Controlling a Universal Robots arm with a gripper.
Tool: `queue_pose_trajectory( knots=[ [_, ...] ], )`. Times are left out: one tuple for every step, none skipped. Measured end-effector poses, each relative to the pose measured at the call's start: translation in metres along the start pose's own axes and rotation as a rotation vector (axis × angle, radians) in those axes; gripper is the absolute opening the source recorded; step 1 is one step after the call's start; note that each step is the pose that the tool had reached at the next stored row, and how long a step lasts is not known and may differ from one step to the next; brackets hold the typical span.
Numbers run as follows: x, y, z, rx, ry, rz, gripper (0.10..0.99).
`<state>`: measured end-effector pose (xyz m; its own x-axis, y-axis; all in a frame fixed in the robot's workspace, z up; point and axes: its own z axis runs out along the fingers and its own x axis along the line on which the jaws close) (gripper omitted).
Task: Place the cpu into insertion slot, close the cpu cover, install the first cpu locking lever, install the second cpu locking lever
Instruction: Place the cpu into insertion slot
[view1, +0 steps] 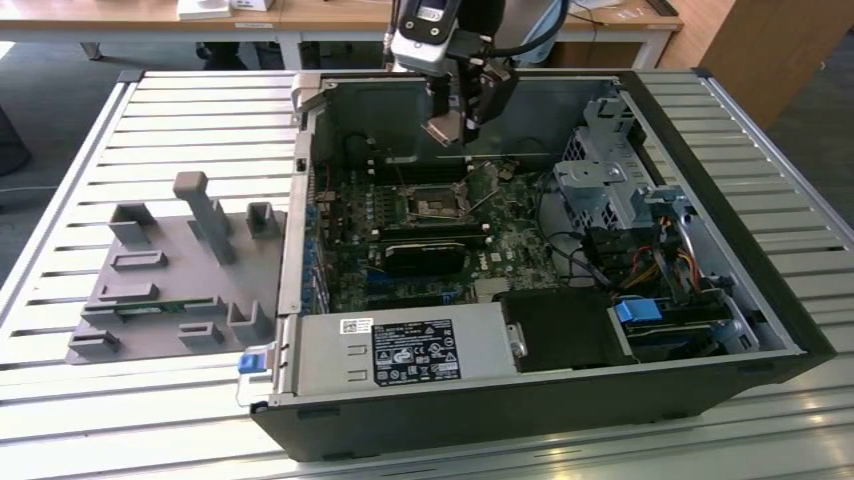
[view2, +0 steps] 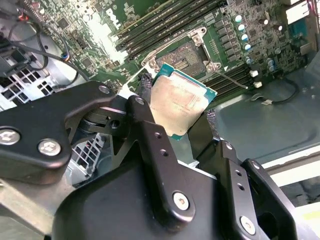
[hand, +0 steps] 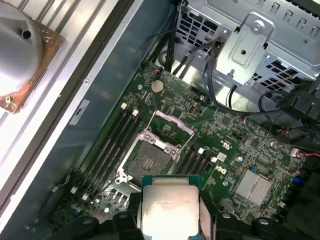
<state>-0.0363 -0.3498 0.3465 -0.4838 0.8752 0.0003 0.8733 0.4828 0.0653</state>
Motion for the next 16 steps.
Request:
queue_pose_trajectory(
  knots=[
    [0.0, 0.0, 0.0003, 0.0, -0.0006, 0.009, 0.541],
    [0.0, 0.0, 0.0005, 0.0, -0.001, 0.016, 0.541],
    [0.0, -0.0001, 0.0007, 0.0, -0.0014, 0.023, 0.541],
    [0.0, -0.0001, 0.0009, 0.0, -0.0019, 0.028, 0.541],
    [0.0, -0.0001, 0.0011, 0.0, -0.0021, 0.032, 0.541],
    [0.0, -0.0001, 0.0014, 0.0, -0.0023, 0.035, 0.541],
    [0.0, -0.0002, 0.0019, 0.0, -0.0024, 0.036, 0.541],
    [0.0, -0.0002, 0.0023, 0.0, -0.0027, 0.036, 0.541],
    [0.0, -0.0002, 0.0028, 0.0, -0.0029, 0.036, 0.541],
    [0.0, -0.0002, 0.0034, 0.0, -0.0032, 0.037, 0.541],
    [0.0, -0.0003, 0.004, 0.001, -0.0034, 0.037, 0.541],
    [0.0, -0.0003, 0.0046, 0.001, -0.0036, 0.039, 0.541],
    [0.0, -0.0004, 0.0052, 0.001, -0.0042, 0.043, 0.541],
    [0.0, -0.0004, 0.0057, 0.002, -0.0055, 0.05, 0.541],
    [0.0, -0.0004, 0.0063, 0.002, -0.0065, 0.059, 0.541],
    [0.0, -0.0005, 0.007, 0.002, -0.0075, 0.072, 0.541]
  ],
)
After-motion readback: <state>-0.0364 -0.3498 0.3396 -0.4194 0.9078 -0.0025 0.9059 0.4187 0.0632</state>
